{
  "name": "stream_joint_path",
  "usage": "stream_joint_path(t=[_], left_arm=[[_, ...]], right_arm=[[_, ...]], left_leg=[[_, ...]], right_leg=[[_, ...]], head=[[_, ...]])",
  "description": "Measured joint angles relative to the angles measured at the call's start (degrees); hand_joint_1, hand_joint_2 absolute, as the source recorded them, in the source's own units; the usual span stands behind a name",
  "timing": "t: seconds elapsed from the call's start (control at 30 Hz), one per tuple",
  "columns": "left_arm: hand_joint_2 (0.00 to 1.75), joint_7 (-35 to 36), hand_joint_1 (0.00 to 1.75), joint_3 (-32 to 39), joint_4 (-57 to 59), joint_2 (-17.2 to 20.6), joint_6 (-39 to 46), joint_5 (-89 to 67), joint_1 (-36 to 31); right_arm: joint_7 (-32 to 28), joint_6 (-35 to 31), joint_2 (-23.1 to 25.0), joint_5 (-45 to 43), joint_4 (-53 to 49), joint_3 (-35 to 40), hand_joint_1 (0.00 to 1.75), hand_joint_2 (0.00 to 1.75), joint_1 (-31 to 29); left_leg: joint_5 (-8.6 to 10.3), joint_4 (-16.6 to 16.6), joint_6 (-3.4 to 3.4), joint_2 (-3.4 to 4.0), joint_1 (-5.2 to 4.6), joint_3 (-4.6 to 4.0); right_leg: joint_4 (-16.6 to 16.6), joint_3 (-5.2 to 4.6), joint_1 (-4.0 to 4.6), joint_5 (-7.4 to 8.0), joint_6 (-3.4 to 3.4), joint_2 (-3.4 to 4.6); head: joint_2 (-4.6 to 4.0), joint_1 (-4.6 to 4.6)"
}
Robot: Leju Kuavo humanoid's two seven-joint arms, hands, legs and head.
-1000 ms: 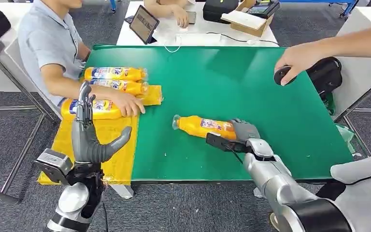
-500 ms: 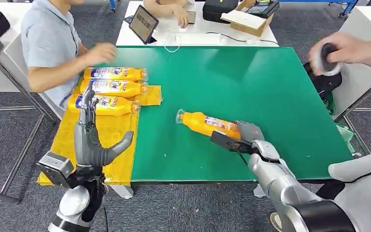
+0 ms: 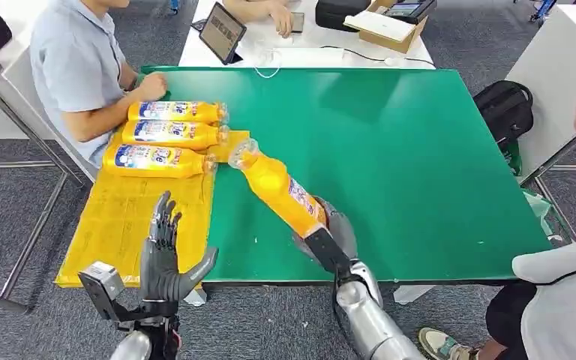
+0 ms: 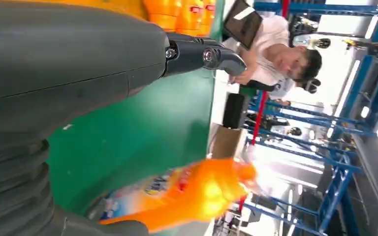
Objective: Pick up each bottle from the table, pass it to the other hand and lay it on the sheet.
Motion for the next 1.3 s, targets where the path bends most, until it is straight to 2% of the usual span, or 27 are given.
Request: stream_joint_path(t=[0.03,0.07,0.1,0.3,0.53,0.83,0.87,0.9,0.93,0.97,1.0,1.07,1.1,1.3], left_arm=[[1.75,1.23,0.0,0.09,0.24,-0.13,-0.31,0.81,0.29],[1.75,1.94,0.0,0.09,0.54,-0.28,-0.8,1.61,0.87],[1.75,2.07,0.0,-0.1,0.91,-0.28,-1.48,2.5,1.54],[1.75,0.46,0.0,-3.39,2.67,0.68,-6.07,6.0,3.53],[1.75,3.4,0.0,-6.3,3.93,0.94,-7.69,7.01,1.25],[1.75,5.2,0.03,-6.51,4.92,1.0,-9.35,11.52,0.24],[1.75,5.39,0.82,-6.41,4.92,1.03,-9.27,11.67,0.24],[1.75,5.48,1.75,-6.34,4.92,1.0,-9.2,11.93,0.24],[1.75,5.55,1.75,-6.25,4.92,1.0,-9.07,12.17,0.24],[1.75,5.72,1.75,-6.19,4.92,1.03,-8.83,12.67,0.24],[1.75,5.94,1.75,-6.14,4.92,1.0,-8.74,13.2,0.28],[1.75,6.36,1.75,-5.88,4.9,1.03,-8.76,14.58,0.36],[1.75,6.42,1.75,-5.68,4.9,1.03,-8.81,15.17,0.37],[1.75,6.03,1.75,-3.98,3.89,1.49,-11.66,20.17,0.93]], right_arm=[[-0.66,0.0,0.04,-1.99,-1.47,0.79,1.75,1.75,0.91],[-1.13,0.0,0.26,-3.85,-3.7,1.72,1.66,1.75,2.2],[-1.14,-0.04,0.44,-5.02,-5.88,2.66,1.71,1.75,3.55],[1.95,1.13,0.44,-6.05,-13.53,10.15,1.75,1.75,8.47],[-0.9,2.86,1.51,-2.4,-11.93,20.91,1.75,1.75,9.37],[-0.92,1.4,2.58,-2.68,-7.08,29.37,1.75,1.75,6.72],[-0.96,1.51,2.69,-2.9,-6.45,29.94,1.75,1.75,6.28],[-1.0,1.55,2.73,-3.03,-5.96,30.36,1.73,1.75,5.9],[-1.03,1.57,2.75,-3.19,-5.61,30.73,1.54,1.75,5.56],[-1.0,1.57,2.78,-3.38,-5.24,31.17,0.65,1.75,5.19],[-0.87,1.57,2.8,-3.54,-4.76,31.63,0.0,1.75,4.85],[-0.57,1.64,2.89,-3.97,-3.97,32.39,0.0,1.75,4.37],[-0.46,1.75,2.93,-4.28,-3.62,32.78,0.0,0.0,4.26],[-1.44,1.9,3.61,-7.7,-2.18,34.33,0.0,0.0,4.21]], left_leg=[[0.0,0.0,0.01,0.01,-0.02,0.0],[-0.01,0.0,0.01,0.0,-0.04,0.0],[-0.01,0.0,0.01,0.0,-0.04,0.0],[-0.02,0.0,0.0,0.02,-0.02,-0.13],[0.0,-0.01,-0.01,0.02,0.01,-0.12],[0.0,0.0,-0.01,-0.01,-0.01,-0.13],[0.0,0.0,-0.01,0.01,-0.01,-0.13],[0.0,0.0,-0.01,0.03,-0.01,-0.13],[0.0,0.0,-0.01,0.04,-0.01,-0.13],[0.0,0.0,-0.01,0.05,-0.01,-0.12],[0.0,0.0,-0.01,0.03,-0.01,-0.12],[0.0,0.0,-0.01,0.03,-0.01,-0.12],[0.0,0.0,-0.01,0.04,-0.01,-0.12],[0.0,0.0,-0.01,0.04,0.0,-0.12]], right_leg=[[-0.01,0.01,-0.03,0.0,0.0,0.0],[-0.01,0.01,-0.06,0.0,0.0,0.0],[-0.01,-0.02,-0.06,0.0,0.0,0.0],[-0.01,-0.17,-0.03,0.0,0.0,0.01],[0.0,-0.16,0.01,0.0,0.0,0.01],[0.0,-0.16,-0.02,0.01,0.0,-0.02],[0.0,-0.16,-0.02,0.01,0.0,-0.01],[0.0,-0.16,-0.02,0.01,0.0,0.01],[0.0,-0.17,-0.02,0.01,0.0,0.01],[0.0,-0.17,-0.02,0.01,0.0,0.01],[0.0,-0.17,-0.01,0.01,0.0,0.0],[0.0,-0.16,-0.01,0.01,0.0,0.0],[0.0,-0.16,-0.01,0.01,0.0,0.01],[0.0,-0.17,0.0,0.01,0.0,0.01]], head=[[0.0,0.0],[0.0,0.02],[0.0,-0.02],[0.0,-0.02],[0.0,-0.02],[0.0,-0.02],[0.0,0.0],[0.0,0.0],[0.0,0.0],[0.0,-0.02],[0.0,0.0],[0.0,-0.02],[0.0,0.0],[0.0,0.0]])
